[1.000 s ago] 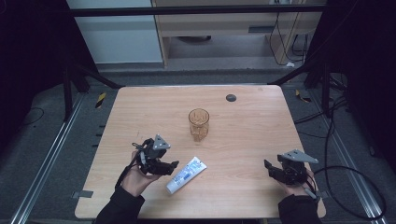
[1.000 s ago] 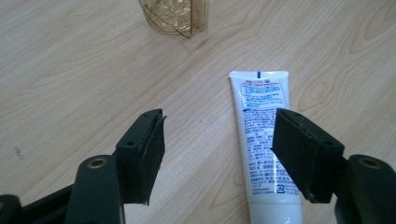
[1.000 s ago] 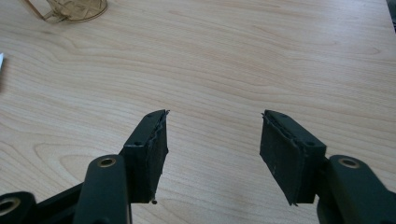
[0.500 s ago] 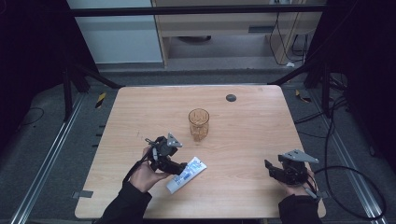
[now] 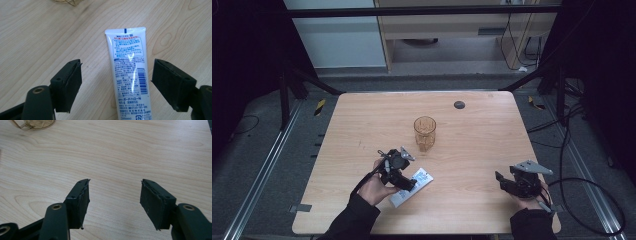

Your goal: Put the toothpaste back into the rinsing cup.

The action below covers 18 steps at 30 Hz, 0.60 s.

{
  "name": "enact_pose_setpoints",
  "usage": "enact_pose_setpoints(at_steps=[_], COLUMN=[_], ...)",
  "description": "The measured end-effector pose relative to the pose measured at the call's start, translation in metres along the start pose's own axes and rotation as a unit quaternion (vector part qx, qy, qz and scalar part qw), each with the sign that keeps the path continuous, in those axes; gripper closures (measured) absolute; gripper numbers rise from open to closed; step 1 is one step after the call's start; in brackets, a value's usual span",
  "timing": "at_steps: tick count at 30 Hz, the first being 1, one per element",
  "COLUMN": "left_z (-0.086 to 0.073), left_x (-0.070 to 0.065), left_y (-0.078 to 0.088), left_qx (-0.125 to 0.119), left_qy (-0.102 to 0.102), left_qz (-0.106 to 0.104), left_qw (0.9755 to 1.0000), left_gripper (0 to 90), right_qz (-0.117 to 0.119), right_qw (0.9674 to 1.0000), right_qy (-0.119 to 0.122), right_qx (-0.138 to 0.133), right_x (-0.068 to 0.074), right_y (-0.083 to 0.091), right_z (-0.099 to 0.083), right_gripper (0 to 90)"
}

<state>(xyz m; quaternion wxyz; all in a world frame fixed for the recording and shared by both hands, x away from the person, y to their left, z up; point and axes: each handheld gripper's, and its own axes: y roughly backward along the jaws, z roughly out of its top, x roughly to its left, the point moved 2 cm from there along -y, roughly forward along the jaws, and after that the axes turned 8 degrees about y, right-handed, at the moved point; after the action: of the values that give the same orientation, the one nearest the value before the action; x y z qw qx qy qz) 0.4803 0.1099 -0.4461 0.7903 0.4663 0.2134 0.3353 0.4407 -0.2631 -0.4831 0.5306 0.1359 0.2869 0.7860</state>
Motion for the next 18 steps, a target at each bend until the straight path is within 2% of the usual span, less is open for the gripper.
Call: enact_pose_setpoints(at_steps=[4,6,18], left_z=[0.0,0.001,0.002], left_x=[-0.002,-0.004,-0.008], left_y=[-0.006,-0.011,-0.025], left_qx=[0.006,0.017,0.033], left_qy=[0.0,-0.007,-0.01], left_qz=[-0.003,0.0,-0.004], left_qw=[1.0,0.9998,0.9994], left_gripper=[22.6,22.6,23.2], right_qz=[0.0,0.001,0.003], right_qw=[1.0,1.0,1.0], right_qy=[0.0,0.001,0.001], right_qx=[0.0,0.001,0.004], right_x=[0.0,0.0,0.0], right_y=[0.0,-0.001,-0.002], right_z=[0.0,0.0,-0.001], right_gripper=[40.3,40.3,40.3])
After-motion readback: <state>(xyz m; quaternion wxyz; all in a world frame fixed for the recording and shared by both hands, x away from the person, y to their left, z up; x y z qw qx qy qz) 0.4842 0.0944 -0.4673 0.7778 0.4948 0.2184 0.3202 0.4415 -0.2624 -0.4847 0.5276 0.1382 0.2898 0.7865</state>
